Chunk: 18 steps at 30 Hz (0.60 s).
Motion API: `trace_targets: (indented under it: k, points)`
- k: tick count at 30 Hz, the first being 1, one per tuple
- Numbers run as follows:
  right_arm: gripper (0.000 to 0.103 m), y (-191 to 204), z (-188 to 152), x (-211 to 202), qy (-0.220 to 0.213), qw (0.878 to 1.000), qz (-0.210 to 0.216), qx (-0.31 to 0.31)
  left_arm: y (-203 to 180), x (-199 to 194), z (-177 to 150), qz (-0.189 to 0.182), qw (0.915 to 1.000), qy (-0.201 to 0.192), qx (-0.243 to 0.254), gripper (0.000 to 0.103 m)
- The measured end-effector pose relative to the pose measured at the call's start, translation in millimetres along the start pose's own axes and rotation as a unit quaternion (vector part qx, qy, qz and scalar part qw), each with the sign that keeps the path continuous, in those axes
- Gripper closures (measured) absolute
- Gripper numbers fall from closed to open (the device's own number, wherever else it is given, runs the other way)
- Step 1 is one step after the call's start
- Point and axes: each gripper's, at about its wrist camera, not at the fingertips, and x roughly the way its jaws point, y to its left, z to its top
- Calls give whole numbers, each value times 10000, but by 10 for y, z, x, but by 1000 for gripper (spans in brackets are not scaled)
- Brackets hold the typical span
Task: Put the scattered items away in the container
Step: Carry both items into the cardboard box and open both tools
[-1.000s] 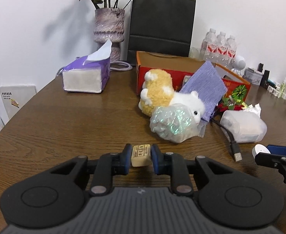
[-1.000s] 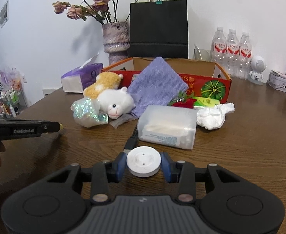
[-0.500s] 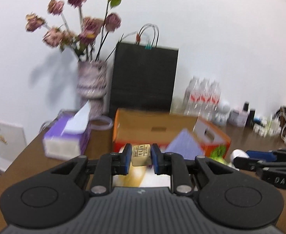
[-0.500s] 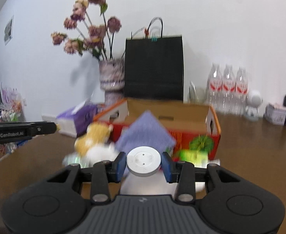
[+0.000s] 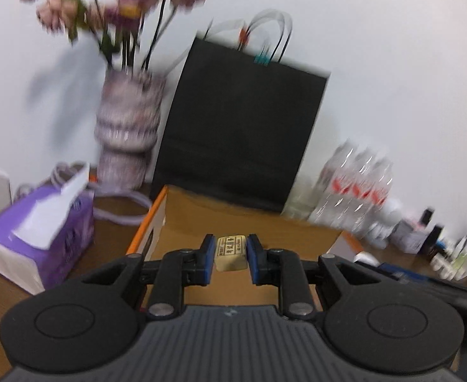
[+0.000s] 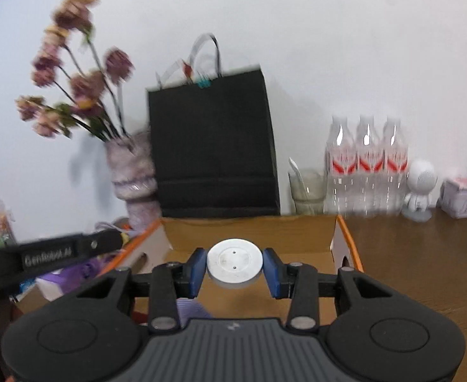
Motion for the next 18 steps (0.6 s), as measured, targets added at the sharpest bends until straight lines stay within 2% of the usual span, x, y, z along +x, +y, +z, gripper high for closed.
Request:
trace_targets:
  k: [3, 7, 8, 9, 10, 11, 12, 18]
  points:
    - [65, -113, -43, 257, 238, 9997, -104, -27, 48, 179, -59, 175, 9996, 156, 135, 81]
    - [65, -227, -142, 444, 542, 9984, -149, -37, 44, 319, -97, 173, 9989, 280, 335, 79]
    - [65, -236, -160, 475, 622, 9980, -126, -73, 39, 335, -107, 174, 9987, 315, 353, 70]
    - [61, -236, -173, 503, 698, 9974, -111, -127, 25, 346, -119, 195, 9985, 355, 362, 37]
    - [39, -231, -184, 525, 766, 9969, -109, -172, 16, 349, -133, 256, 9983, 374, 361, 18]
    - [22, -224, -189, 541, 828, 9963, -132, -198, 8, 324, -147, 347, 9983, 318, 343, 0]
    - [0, -212, -192, 545, 859, 9959, -174, -233, -4, 284, -150, 445, 9982, 199, 339, 0]
    - [0, -178, -142, 439, 786, 9961, -268, -286, -84, 209, -133, 546, 9968, 75, 579, 0]
